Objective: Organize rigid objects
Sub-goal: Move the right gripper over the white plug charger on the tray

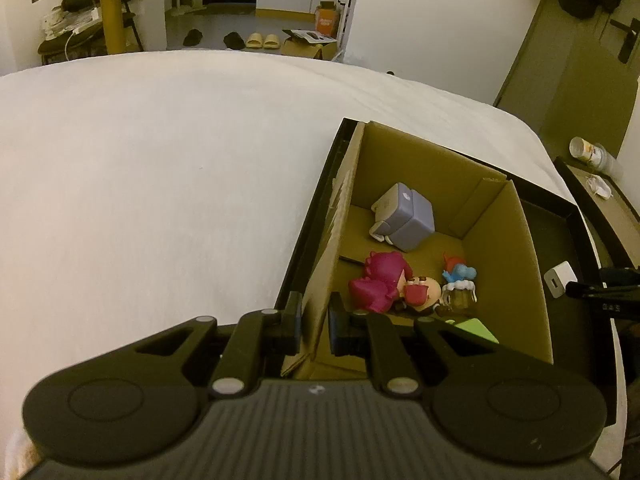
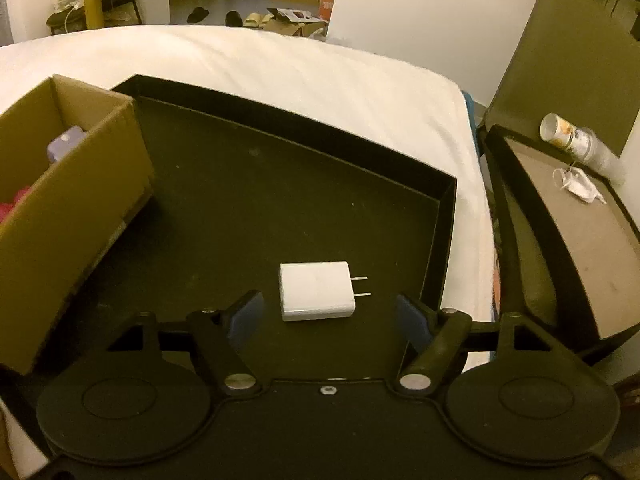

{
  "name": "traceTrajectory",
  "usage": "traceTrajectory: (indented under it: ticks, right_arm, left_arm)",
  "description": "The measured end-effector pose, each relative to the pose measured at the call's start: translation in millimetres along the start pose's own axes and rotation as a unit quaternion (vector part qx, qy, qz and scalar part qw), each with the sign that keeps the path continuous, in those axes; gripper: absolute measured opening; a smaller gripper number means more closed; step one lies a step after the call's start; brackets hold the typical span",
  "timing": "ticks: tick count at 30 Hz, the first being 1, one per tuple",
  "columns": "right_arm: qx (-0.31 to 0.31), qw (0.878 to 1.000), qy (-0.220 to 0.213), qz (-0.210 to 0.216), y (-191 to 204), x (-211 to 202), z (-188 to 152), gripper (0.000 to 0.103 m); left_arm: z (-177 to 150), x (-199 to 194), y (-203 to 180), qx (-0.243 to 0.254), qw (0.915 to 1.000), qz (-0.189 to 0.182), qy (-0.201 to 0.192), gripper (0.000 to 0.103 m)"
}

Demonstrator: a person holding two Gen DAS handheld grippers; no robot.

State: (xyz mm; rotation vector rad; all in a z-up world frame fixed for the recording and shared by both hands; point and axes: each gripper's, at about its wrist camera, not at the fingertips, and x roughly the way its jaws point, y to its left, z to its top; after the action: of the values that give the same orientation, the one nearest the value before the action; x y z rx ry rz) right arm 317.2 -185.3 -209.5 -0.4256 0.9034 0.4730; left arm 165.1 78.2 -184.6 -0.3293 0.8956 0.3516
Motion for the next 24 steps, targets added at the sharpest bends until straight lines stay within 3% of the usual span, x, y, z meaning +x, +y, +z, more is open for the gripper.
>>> traceTrajectory:
  ticks: [13,16,24]
  right_arm:
    - [0.002,1.0,0.007,0.013,-3,33,2,0.073]
    - [0.016,1.0,0.011,0.021,-4,33,2,0.062]
    - [0.002,1.0,0.008,0.023,12,17,-4,0.061]
  left_arm:
    - [0,-1,1,0.003,1.0,0.006,0.002,0.012]
    - [0,-1,0,0.003,1.0,0.009,0.002,0.012]
    - [0,-1,-1,0.003,1.0,0.008,0.0,0.012]
